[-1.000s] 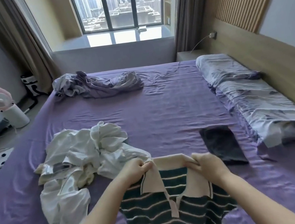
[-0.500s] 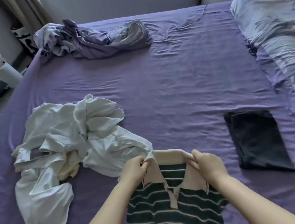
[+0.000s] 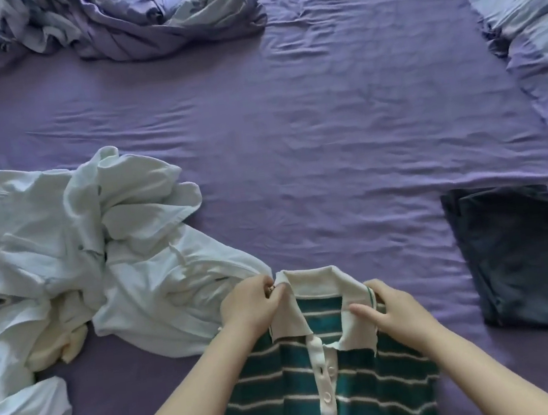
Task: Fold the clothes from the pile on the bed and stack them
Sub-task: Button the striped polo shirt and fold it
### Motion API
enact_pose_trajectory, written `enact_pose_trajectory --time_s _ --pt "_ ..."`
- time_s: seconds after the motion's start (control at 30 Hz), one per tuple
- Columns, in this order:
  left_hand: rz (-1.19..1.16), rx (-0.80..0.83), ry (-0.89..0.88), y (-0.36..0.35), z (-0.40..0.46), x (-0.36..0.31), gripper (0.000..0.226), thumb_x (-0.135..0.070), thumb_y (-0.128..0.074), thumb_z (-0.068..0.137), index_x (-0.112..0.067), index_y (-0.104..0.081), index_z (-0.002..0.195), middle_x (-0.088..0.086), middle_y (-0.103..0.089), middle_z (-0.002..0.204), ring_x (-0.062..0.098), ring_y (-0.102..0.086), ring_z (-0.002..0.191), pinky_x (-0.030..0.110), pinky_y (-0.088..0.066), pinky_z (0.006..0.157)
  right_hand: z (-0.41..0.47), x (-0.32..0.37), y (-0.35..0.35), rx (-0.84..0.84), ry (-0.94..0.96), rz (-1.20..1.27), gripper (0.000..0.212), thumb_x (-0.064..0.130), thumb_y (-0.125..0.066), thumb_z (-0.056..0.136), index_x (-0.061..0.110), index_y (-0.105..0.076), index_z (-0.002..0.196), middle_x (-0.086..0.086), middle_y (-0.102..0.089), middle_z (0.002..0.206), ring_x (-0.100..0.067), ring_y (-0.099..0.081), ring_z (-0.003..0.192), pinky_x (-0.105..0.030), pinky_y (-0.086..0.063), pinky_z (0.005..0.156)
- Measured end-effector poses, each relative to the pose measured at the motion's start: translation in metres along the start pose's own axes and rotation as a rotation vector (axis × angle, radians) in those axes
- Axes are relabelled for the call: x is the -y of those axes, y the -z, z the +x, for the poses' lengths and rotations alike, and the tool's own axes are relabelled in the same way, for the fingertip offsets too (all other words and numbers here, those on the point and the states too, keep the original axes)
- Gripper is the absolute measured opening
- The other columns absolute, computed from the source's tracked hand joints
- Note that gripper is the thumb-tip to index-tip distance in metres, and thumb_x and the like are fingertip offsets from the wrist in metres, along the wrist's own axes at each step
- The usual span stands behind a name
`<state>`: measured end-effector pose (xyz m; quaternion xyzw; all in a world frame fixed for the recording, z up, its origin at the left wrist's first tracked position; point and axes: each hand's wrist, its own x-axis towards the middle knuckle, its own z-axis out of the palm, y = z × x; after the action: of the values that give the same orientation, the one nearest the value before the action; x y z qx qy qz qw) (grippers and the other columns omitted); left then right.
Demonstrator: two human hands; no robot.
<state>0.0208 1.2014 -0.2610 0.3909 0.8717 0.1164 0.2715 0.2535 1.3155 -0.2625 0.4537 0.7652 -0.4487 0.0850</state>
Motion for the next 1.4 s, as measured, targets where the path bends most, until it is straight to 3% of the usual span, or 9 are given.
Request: enact_pose_trajectory --time_s 0.1,0.2,0.4,0.77,0.97,1.03,1.13,1.23,1.4 --pt "0.061 -0.222 -0.178 0.010 0.009 0.009 0.019 -0.034 -0.052 0.090 -0.031 -0.066 0.103 -0.010 -0.062 0.103 0.017 -0.052 0.105 0.028 -0.042 0.075 -0.008 -0.008 -0.003 -0.127 -0.029 0.073 0.017 0.056 -0.061 0.080 0.042 -0.055 0.088 0.023 -0.066 0.081 0.006 -0.058 0.078 -0.020 -0.047 0.064" --pt "0.453 0.067 -0.308 0.024 0.027 0.020 0.036 -0.037 -0.042 0.095 -0.043 -0.047 0.130 -0.007 -0.034 0.148 0.026 -0.017 0.140 0.049 -0.015 0.112 -0.008 -0.002 -0.004 -0.185 -0.039 0.056 0.012 0.047 -0.061 0.084 0.037 -0.057 0.087 0.015 -0.067 0.080 -0.001 -0.059 0.079 -0.027 -0.049 0.066" --pt "0.675 0.259 -0.286 0.039 0.026 0.042 0.036 -0.052 -0.039 0.089 -0.031 -0.066 0.098 -0.008 -0.050 0.117 0.018 -0.031 0.127 0.061 -0.013 0.109 -0.011 0.007 -0.004 -0.186 -0.072 0.100 0.020 0.053 -0.061 0.082 0.040 -0.056 0.095 0.018 -0.065 0.092 -0.001 -0.059 0.088 -0.030 -0.051 0.072" --pt "1.045 0.397 -0.306 0.098 -0.008 0.133 0.042 -0.050 -0.054 0.082 -0.025 -0.063 0.115 -0.005 -0.049 0.124 0.020 -0.028 0.132 0.044 -0.021 0.108 -0.032 0.003 0.007 -0.016 -0.131 0.028 0.077 0.078 -0.044 0.065 0.036 -0.037 0.130 0.006 -0.051 0.136 -0.018 -0.049 0.122 -0.029 -0.040 0.086" --pt "0.541 0.114 -0.289 0.084 -0.012 0.111 0.018 -0.039 -0.056 0.088 -0.028 -0.068 0.096 -0.008 -0.062 0.101 0.012 -0.052 0.110 0.040 -0.013 0.112 -0.035 0.002 0.005 -0.029 -0.132 0.023 0.072 0.078 -0.043 0.067 0.039 -0.036 0.127 0.012 -0.056 0.117 -0.013 -0.053 0.102 -0.028 -0.040 0.076" --pt "0.251 0.005 -0.295 0.066 -0.015 0.093 0.019 -0.032 -0.060 0.090 -0.019 -0.068 0.101 -0.001 -0.067 0.104 0.018 -0.059 0.104 0.032 -0.027 0.104 -0.038 -0.002 0.007 -0.015 -0.134 0.025 0.064 0.078 -0.042 0.069 0.044 -0.035 0.123 0.016 -0.056 0.109 -0.009 -0.053 0.096 -0.026 -0.041 0.072" --pt "-0.091 0.191 -0.157 0.038 -0.023 0.064 0.040 -0.031 -0.064 0.089 -0.016 -0.057 0.125 0.000 -0.061 0.123 0.015 -0.056 0.113 0.024 -0.038 0.094 -0.042 -0.008 0.010 0.024 -0.120 -0.029 0.041 0.063 -0.046 0.084 0.047 -0.033 0.119 0.015 -0.057 0.105 -0.009 -0.055 0.095 -0.028 -0.042 0.073" --pt "-0.105 0.283 -0.086 0.021 -0.020 0.056 0.053 -0.035 -0.067 0.085 -0.018 -0.051 0.132 0.001 -0.057 0.126 0.015 -0.054 0.112 0.023 -0.039 0.093 -0.045 -0.013 0.015 0.050 -0.091 -0.183 0.030 0.039 -0.042 0.089 0.039 -0.036 0.118 0.008 -0.061 0.098 -0.015 -0.056 0.090 -0.033 -0.041 0.073" --pt "-0.103 0.263 -0.010 0.024 -0.013 0.060 0.023 -0.044 -0.073 0.075 -0.027 -0.058 0.071 -0.009 -0.064 0.075 0.009 -0.058 0.074 0.023 -0.039 0.060 -0.051 -0.017 0.025 -0.122 -0.058 -0.310 0.011 0.036 -0.048 0.092 0.026 -0.051 0.096 0.004 -0.067 0.088 -0.022 -0.059 0.084 -0.037 -0.046 0.068"
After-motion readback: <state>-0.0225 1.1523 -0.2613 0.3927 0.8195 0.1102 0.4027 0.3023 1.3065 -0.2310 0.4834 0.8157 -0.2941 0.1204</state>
